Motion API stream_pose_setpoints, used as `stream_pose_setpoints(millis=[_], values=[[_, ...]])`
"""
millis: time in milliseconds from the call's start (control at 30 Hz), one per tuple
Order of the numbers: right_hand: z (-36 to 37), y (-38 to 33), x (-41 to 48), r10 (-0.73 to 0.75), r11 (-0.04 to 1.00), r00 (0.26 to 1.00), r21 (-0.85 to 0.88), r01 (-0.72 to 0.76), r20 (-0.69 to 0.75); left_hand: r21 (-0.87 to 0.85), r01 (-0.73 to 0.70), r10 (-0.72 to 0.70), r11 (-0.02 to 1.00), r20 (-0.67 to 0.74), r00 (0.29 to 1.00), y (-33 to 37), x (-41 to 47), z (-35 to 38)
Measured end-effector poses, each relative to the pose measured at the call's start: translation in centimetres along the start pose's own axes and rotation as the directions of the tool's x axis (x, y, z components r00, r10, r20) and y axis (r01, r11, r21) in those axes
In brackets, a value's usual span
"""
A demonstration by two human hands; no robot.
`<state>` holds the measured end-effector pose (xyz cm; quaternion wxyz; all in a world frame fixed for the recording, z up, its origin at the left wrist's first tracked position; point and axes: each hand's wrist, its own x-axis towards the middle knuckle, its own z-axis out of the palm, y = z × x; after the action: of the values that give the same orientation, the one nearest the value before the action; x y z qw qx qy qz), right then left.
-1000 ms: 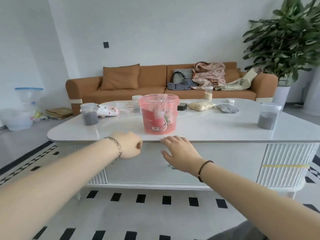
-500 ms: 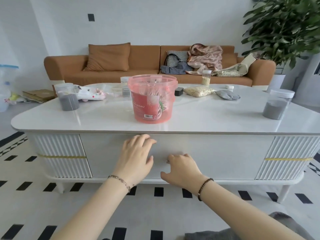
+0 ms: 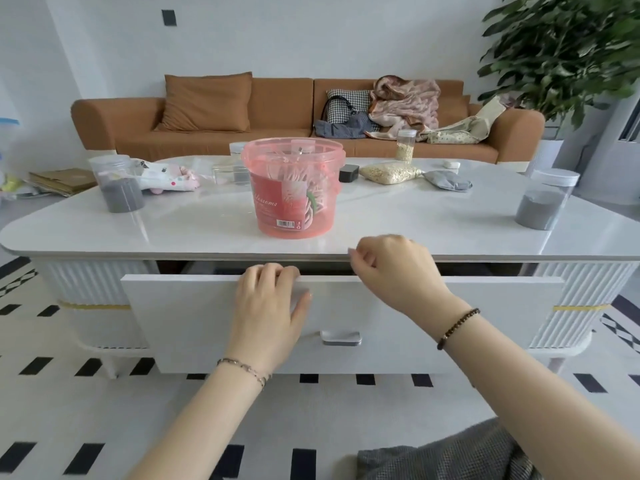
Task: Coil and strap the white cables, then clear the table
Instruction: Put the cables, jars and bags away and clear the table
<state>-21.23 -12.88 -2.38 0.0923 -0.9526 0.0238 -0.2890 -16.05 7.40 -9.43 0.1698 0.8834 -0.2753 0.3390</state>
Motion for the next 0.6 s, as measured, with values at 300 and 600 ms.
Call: stream_pose_setpoints(millis=[300, 600], values=[[2.0, -0.9, -4.2, 0.048, 0.970, 0.998, -0.235, -0.055, -0.037, 0.098, 0.022, -0.021, 0.995, -0.011, 1.000, 1.4, -2.9, -1.8], [-0.1, -1.7, -5.6, 0.081, 0.986, 0.983, -0.160, -0.055, 0.164, 0.030, 0.091, -0.088, 0.995, -0.110, 0.990, 2.6, -3.7, -3.7]])
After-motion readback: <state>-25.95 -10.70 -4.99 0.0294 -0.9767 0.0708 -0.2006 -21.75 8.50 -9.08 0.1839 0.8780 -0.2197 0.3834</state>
